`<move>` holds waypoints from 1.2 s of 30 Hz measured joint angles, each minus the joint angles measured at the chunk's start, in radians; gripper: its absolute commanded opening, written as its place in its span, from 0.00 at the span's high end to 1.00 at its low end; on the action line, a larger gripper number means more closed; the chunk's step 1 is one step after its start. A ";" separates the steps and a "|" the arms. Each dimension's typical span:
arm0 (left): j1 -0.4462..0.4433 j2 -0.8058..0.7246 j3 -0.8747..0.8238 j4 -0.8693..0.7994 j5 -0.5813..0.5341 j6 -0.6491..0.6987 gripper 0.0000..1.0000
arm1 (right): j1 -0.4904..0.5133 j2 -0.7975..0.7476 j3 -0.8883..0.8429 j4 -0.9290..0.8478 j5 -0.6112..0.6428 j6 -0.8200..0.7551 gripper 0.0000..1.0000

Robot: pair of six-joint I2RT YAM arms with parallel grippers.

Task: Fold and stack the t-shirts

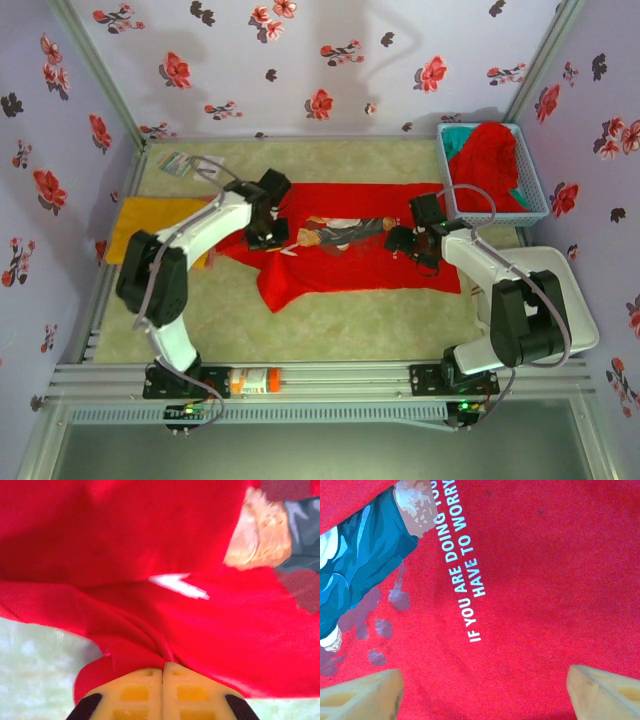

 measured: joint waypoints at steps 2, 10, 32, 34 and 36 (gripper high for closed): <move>0.000 0.076 0.092 -0.034 -0.013 0.040 0.77 | 0.000 0.000 0.000 0.000 -0.006 0.000 0.15; 0.003 0.121 0.148 -0.071 -0.039 0.120 0.60 | 0.000 0.000 0.000 0.001 -0.027 -0.001 0.14; 0.055 -0.295 -0.663 0.445 0.171 -0.126 0.63 | 0.000 0.030 -0.002 0.046 -0.068 0.000 0.16; 0.045 -0.281 -0.662 0.482 0.180 -0.143 0.68 | 0.000 0.030 -0.002 0.046 -0.068 0.000 0.16; 0.030 -0.261 -0.653 0.501 0.188 -0.157 0.79 | 0.000 0.030 -0.002 0.046 -0.068 0.000 0.16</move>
